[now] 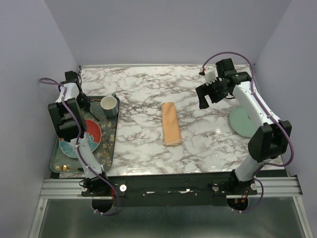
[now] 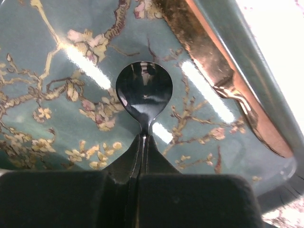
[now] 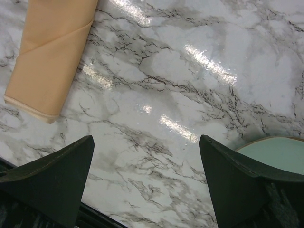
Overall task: Fold the napkin into a case and place the utensils inside
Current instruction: Pick up the spoon from the corner of the board, then insert the spoon into the folded napkin.
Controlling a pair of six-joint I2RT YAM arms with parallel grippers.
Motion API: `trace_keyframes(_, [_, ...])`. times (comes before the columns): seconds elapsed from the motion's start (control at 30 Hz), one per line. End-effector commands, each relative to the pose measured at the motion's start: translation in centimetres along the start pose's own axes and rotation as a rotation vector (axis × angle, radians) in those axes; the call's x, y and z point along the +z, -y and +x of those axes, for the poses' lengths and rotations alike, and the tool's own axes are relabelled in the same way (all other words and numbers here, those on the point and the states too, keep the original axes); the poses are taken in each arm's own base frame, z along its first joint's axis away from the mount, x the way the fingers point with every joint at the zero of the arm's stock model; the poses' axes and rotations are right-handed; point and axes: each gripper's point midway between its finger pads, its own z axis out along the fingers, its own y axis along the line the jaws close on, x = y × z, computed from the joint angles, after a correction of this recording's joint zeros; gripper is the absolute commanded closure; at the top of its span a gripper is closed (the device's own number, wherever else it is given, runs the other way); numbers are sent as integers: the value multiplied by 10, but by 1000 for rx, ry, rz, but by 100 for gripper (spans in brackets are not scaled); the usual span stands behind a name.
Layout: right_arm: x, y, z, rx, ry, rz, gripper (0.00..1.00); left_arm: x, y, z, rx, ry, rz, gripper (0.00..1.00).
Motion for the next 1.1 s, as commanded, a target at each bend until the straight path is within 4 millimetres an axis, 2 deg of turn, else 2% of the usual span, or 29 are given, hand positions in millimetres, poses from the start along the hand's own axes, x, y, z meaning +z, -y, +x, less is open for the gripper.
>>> trace_keyframes(0.0, [-8,4,-7,-14,13,2,0,-70,27,-37,-70,152,164,100])
trace_keyframes(0.13, [-12,4,-9,-12,26,0,0,-128,47,-65,-52,301,244,100])
trace_keyframes(0.17, [-13,4,-9,-11,32,-2,0,-148,51,-70,-45,347,263,100])
trace_keyframes(0.23, [-17,6,-9,-1,42,3,0,-174,58,-77,-17,419,281,100])
trace_keyframes(0.27, [-19,7,-9,4,44,5,0,-197,72,-72,14,460,320,100])
trace_keyframes(0.33, [-20,10,-6,27,49,3,0,-221,89,-65,59,512,357,100])
trace_keyframes(0.37, [-22,11,-5,35,53,1,0,-242,110,-52,122,554,398,100])
trace_keyframes(0.47, [-23,15,2,78,53,-4,0,-263,148,-22,240,601,455,100])
trace_keyframes(0.5, [-25,19,5,99,56,-4,0,-270,177,10,312,586,509,100])
trace_keyframes(0.57, [-25,21,11,120,53,-7,0,-262,203,40,372,568,546,100])
trace_keyframes(0.6, [-28,24,14,134,58,-4,0,-263,222,70,428,552,571,100])
trace_keyframes(0.63, [-27,24,18,142,52,-8,0,-260,234,87,462,537,581,100])
trace_keyframes(0.7, [-28,26,23,158,47,-2,0,-244,253,117,502,494,597,100])
trace_keyframes(0.73, [-33,27,25,160,54,8,0,-241,264,145,551,467,617,100])
trace_keyframes(0.77, [-31,27,30,163,47,6,0,-229,270,159,576,449,609,100])
trace_keyframes(0.83, [-35,24,33,163,54,5,0,-221,279,186,600,413,625,100])
trace_keyframes(0.87, [-35,23,36,167,51,2,0,-211,280,208,631,382,621,100])
trace_keyframes(0.93, [-32,18,44,173,40,-13,0,-203,283,227,640,343,629,100])
trace_keyframes(0.97, [-34,16,45,174,46,-14,0,-194,285,246,659,315,622,100])
trace_keyframes(1.07, [-31,11,54,177,37,-24,0,-177,288,267,663,274,609,100])
